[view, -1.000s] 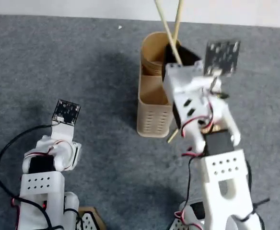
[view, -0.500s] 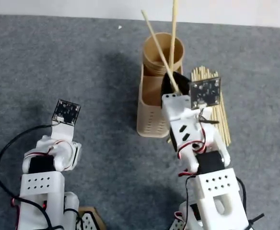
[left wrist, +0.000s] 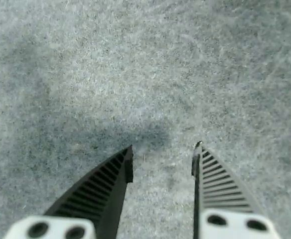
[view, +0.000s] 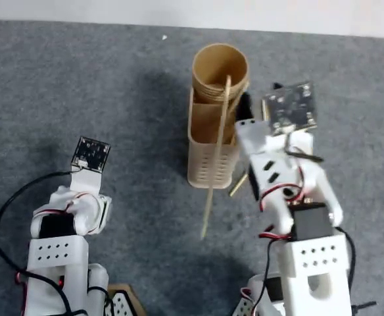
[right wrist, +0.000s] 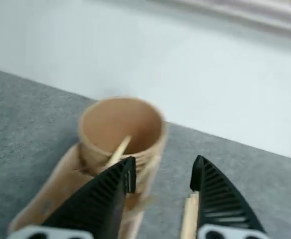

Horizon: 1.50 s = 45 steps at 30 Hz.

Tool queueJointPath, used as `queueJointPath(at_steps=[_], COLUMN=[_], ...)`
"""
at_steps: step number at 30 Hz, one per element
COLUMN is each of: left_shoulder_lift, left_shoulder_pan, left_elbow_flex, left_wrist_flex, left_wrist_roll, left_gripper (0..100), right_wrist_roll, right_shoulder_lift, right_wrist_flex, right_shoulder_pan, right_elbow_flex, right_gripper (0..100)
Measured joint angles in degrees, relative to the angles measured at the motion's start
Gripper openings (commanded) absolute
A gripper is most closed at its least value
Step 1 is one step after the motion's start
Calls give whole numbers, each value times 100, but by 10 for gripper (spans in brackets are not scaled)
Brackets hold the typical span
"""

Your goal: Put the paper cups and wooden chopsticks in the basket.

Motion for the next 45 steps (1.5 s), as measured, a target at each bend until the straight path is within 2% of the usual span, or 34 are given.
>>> queueJointPath(at_steps=[5, 8, 16, 20, 26, 30, 37, 41, 45], left_shoulder_lift=[0, 0, 0, 0, 0, 0, 0, 0, 0], left_shoulder_pan=[0, 0, 0, 0, 0, 0, 0, 0, 0], left_elbow_flex=[0, 0, 0, 0, 0, 0, 0, 0, 0], left_wrist_flex=[0, 0, 0, 0, 0, 0, 0, 0, 0], left_wrist_roll=[0, 0, 0, 0, 0, 0, 0, 0, 0], left_gripper=[203, 203, 203, 203, 203, 203, 203, 203, 203], right_wrist_roll=[360, 659, 897, 932, 932, 1284, 1574, 1741, 1758], right_shoulder_lift=[0, 70, 2031, 3402, 5503, 6567, 7200, 7341, 7376], right_wrist_flex=[360, 501, 79, -88, -97, 35, 70, 97, 97], right_shoulder_pan=[844, 1363, 2048, 2101, 2453, 2576, 2593, 2602, 2716], right_elbow_flex=[-404, -44, 1037, 615, -800, -1512, -1952, -2031, -2057], right_gripper=[190, 190, 190, 180, 180, 180, 170, 16, 7])
